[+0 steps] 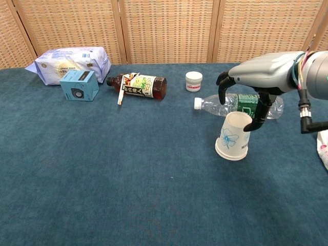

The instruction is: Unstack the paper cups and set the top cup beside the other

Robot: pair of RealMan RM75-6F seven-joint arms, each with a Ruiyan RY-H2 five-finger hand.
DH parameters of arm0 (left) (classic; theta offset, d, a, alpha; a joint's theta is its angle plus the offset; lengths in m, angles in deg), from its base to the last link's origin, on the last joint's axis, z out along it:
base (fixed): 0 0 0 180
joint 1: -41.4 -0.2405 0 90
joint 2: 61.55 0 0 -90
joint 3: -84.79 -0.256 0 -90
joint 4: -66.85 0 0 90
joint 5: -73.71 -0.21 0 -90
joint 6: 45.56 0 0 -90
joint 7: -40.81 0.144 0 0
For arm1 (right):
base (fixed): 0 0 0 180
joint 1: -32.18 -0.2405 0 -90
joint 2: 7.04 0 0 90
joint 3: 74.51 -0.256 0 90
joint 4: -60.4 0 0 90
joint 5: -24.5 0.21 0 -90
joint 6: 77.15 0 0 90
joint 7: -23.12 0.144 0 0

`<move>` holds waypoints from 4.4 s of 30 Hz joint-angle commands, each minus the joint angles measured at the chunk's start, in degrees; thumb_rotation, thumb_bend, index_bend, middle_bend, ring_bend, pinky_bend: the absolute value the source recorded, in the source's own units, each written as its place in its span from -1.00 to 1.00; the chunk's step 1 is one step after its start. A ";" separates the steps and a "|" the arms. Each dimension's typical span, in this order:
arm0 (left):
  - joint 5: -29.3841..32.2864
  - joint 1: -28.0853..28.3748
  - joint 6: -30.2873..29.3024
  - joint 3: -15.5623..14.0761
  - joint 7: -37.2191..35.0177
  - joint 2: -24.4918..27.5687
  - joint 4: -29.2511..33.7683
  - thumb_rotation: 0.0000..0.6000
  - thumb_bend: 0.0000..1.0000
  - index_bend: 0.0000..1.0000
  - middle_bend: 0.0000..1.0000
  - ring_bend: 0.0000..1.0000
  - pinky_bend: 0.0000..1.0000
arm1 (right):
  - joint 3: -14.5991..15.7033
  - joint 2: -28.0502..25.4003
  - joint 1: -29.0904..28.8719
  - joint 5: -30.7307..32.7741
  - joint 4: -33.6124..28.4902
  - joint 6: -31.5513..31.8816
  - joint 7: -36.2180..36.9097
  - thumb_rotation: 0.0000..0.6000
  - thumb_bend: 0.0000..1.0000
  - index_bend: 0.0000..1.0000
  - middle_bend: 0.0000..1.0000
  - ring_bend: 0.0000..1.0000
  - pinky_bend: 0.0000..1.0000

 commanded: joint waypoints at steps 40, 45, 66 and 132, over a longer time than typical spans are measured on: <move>0.13 0.11 0.24 -0.02 0.26 -0.05 0.05 1.00 -0.46 -1.00 -1.00 -1.00 -1.00 | 3.55 1.54 -3.37 3.14 3.49 0.95 2.37 1.00 -0.53 -0.37 -0.78 -1.00 -1.00; 0.13 0.14 0.26 -0.01 0.27 -0.08 0.03 1.00 -0.46 -1.00 -1.00 -1.00 -1.00 | 3.77 1.51 -3.60 3.24 3.49 1.13 2.50 1.00 -0.53 -0.37 -0.78 -1.00 -1.00; 0.18 0.19 0.40 -0.03 0.28 -0.08 0.02 1.00 -0.46 -1.00 -1.00 -1.00 -1.00 | 4.28 1.98 -4.16 3.28 3.44 1.66 2.68 1.00 -0.53 -0.30 -0.76 -1.00 -1.00; -0.50 -0.46 -1.25 -0.07 -2.25 0.88 0.01 1.00 -0.46 -1.00 -1.00 -1.00 -1.00 | -2.29 -10.32 -13.17 15.52 -17.52 18.81 -14.90 1.00 -0.39 -0.22 -0.74 -1.00 -0.99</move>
